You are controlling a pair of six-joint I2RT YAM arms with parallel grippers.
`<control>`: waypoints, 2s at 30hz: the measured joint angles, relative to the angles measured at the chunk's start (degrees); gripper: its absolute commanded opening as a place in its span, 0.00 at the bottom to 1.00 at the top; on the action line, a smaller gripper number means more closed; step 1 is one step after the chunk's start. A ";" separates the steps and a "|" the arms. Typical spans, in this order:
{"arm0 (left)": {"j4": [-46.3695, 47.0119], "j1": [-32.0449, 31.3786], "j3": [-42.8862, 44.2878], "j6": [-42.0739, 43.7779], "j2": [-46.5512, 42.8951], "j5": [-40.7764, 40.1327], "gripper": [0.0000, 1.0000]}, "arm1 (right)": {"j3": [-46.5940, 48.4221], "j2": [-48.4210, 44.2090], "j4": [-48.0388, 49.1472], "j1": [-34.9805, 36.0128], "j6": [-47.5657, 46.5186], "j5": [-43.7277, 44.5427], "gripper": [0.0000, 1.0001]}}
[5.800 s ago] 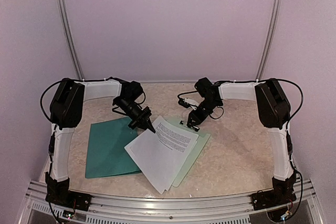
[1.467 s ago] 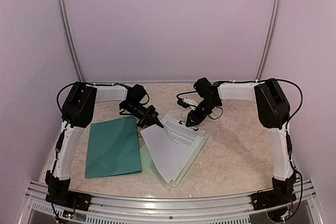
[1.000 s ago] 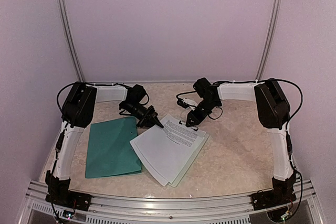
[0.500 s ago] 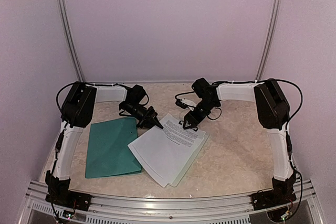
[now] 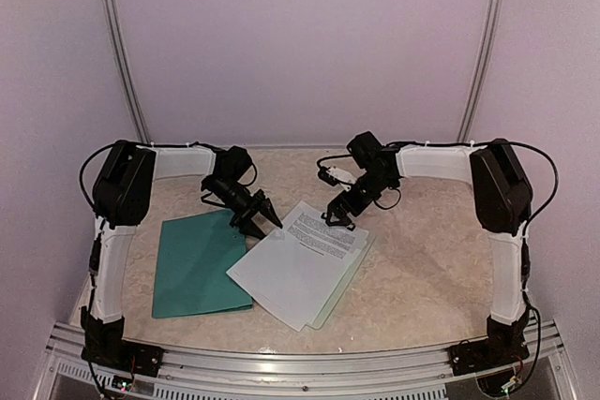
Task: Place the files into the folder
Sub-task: Clamp the file with the spring clip on the folder, then adjust the folder with files at the center of the board.
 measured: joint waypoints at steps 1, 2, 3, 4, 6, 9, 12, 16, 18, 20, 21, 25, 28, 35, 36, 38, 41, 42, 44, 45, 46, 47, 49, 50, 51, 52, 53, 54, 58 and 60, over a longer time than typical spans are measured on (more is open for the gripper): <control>-0.26 0.04 -0.15 0.31 -1.03 -1.18 0.57 | -0.63 -1.05 0.68 0.00 0.13 0.44 0.99; -0.44 0.04 -0.28 0.61 -2.23 -2.34 0.58 | -1.31 -2.21 1.40 0.00 0.20 0.94 0.99; -0.63 0.13 -0.37 1.01 -3.56 -3.50 0.60 | -1.75 -3.26 1.90 0.00 0.22 1.51 0.99; -0.85 0.17 -0.39 1.40 -4.90 -4.63 0.61 | -1.88 -4.09 2.32 0.00 0.20 2.05 0.99; -1.27 0.20 -0.44 2.25 -7.58 -7.17 0.68 | -1.88 -5.25 2.84 0.00 0.13 3.08 0.99; -1.68 -0.02 -0.96 3.63 -11.39 -11.98 0.77 | -2.67 -6.80 3.45 0.02 0.00 4.72 0.97; -1.86 -0.92 -2.40 4.70 -15.43 -17.90 0.82 | -5.55 -8.33 4.13 0.20 0.22 6.45 0.96; -1.57 -4.42 -6.40 5.57 -21.05 -28.09 0.86 | -12.52 -10.86 5.53 0.98 2.27 9.66 0.95; -0.96 -6.60 -8.37 5.70 -22.82 -32.39 0.86 | -17.44 -13.00 6.36 1.92 4.46 10.93 0.94; 0.04 -8.52 -9.97 5.75 -23.41 -35.41 0.86 | -21.75 -15.04 7.45 2.99 6.73 12.02 0.93; 0.52 -9.09 -10.40 5.77 -23.39 -36.20 0.86 | -23.71 -16.09 7.91 3.56 8.02 12.61 0.93; 3.61 -10.58 -11.54 5.99 -22.08 -38.42 0.85 | -31.12 -20.52 10.67 5.20 13.29 14.36 0.94; 6.47 -11.06 -11.47 6.16 -20.20 -38.23 0.86 | -37.13 -24.35 13.86 5.75 17.53 13.99 0.95; 9.92 -11.67 -7.96 6.10 -12.98 -34.25 0.86 | -49.81 -31.30 24.15 6.38 28.17 10.73 0.96; 10.34 -11.67 -7.30 6.10 -12.09 -33.73 0.86 | -50.66 -31.58 25.83 6.54 29.18 10.27 0.96; 10.67 -11.67 -6.08 5.97 -10.62 -32.87 0.86 | -51.56 -31.65 28.57 6.69 31.06 9.53 0.96; 11.28 -11.69 -4.59 5.49 -8.76 -32.06 0.86 | -52.02 -30.67 32.65 6.84 33.31 7.98 0.96; 11.63 -11.69 -4.46 5.29 -8.24 -31.91 0.86 | -52.00 -30.05 34.12 6.86 33.79 7.63 0.96; 11.80 -11.69 -4.46 4.74 -7.43 -31.52 0.86 | -51.87 -28.85 37.00 6.86 34.62 6.88 0.95; 11.93 -11.69 -4.48 4.37 -7.08 -31.32 0.86 | -51.76 -28.37 37.99 6.86 34.88 6.54 0.95; 12.20 -11.69 -4.66 3.98 -6.88 -31.06 0.86 | -51.52 -27.76 38.95 6.86 35.15 6.23 0.95; 12.46 -11.69 -4.90 3.67 -6.82 -30.88 0.86 | -51.21 -27.12 39.89 6.86 35.36 6.01 0.95; 13.38 -11.65 -5.57 2.67 -6.91 -30.60 0.86 | -50.01 -26.01 40.09 6.84 35.45 6.10 0.95; 13.94 -11.58 -5.97 2.12 -7.08 -30.45 0.85 | -48.87 -25.07 39.98 6.84 35.34 6.40 0.95; 14.32 -11.52 -6.27 1.66 -7.21 -30.36 0.85 | -48.09 -24.39 39.82 6.82 35.26 6.60 0.95; 14.80 -11.43 -6.69 1.09 -7.37 -30.12 0.86 | -46.99 -23.54 39.47 6.78 34.93 6.82 0.95; 15.28 -11.34 -7.10 0.57 -7.54 -29.94 0.85 | -45.86 -22.69 38.95 6.62 34.51 7.28 0.95; 15.72 -11.26 -7.43 0.04 -7.69 -29.77 0.85 | -44.65 -21.81 38.32 6.27 34.07 7.52 0.95; 17.35 -11.10 -8.68 -2.19 -8.31 -29.42 0.86 | -39.78 -18.03 37.09 4.28 32.04 7.82 0.96; 17.68 -11.10 -8.83 -3.23 -8.39 -29.53 0.86 | -36.98 -15.89 36.61 3.23 30.71 7.76 0.96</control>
